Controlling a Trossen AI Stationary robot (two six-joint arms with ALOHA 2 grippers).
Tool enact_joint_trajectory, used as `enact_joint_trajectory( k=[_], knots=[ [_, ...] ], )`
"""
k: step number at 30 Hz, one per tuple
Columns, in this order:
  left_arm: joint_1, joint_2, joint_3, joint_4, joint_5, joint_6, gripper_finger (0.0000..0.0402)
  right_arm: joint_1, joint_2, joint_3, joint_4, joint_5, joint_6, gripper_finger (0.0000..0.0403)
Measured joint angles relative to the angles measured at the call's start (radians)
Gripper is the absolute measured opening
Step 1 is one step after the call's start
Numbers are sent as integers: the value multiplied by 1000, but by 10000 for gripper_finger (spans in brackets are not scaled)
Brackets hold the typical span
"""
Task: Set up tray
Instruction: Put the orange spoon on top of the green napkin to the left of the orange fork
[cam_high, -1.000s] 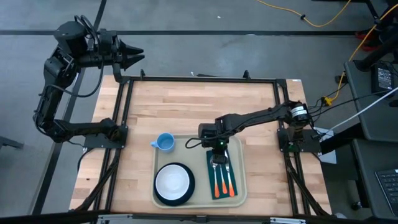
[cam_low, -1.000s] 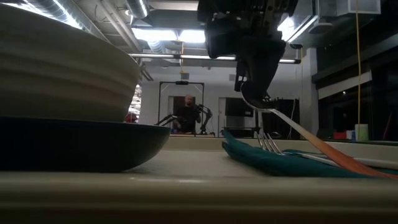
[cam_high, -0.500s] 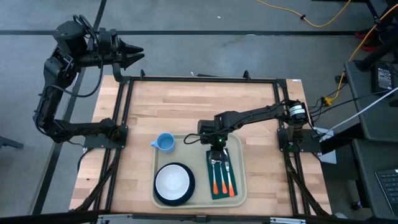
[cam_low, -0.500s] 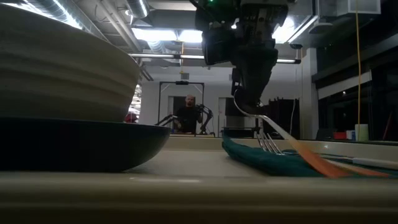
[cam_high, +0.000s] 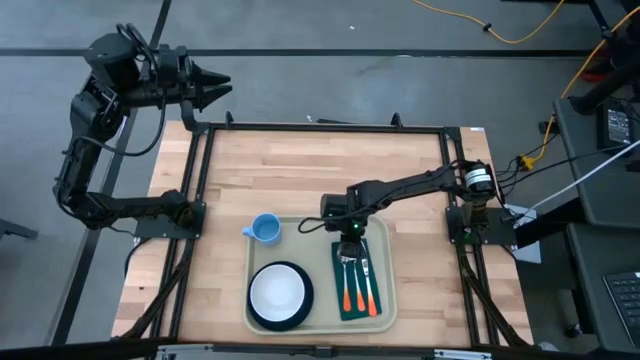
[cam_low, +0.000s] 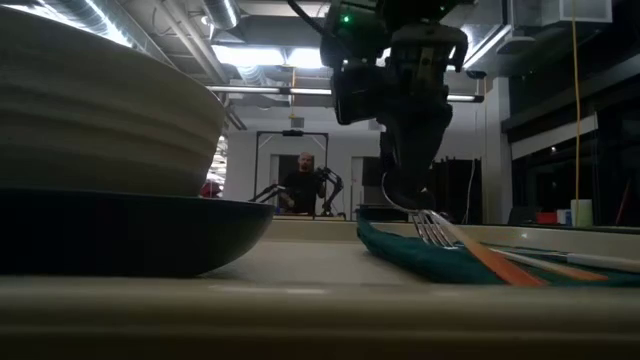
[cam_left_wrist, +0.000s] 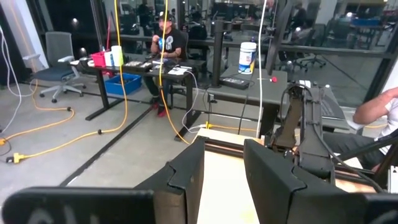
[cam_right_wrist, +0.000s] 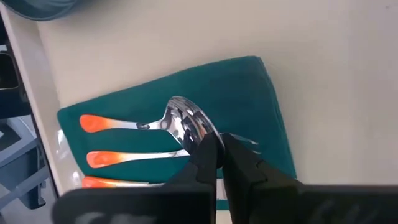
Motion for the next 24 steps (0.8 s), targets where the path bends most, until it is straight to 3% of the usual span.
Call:
enact_joint_trajectory(
  k=[19, 24],
  knots=[
    [0, 0, 0, 36, 0, 0, 106, 1, 0, -5, 40, 21, -11, 16],
    [0, 0, 0, 36, 0, -1, 106, 1, 2, -6, 42, 36, -21, 36]
  ],
)
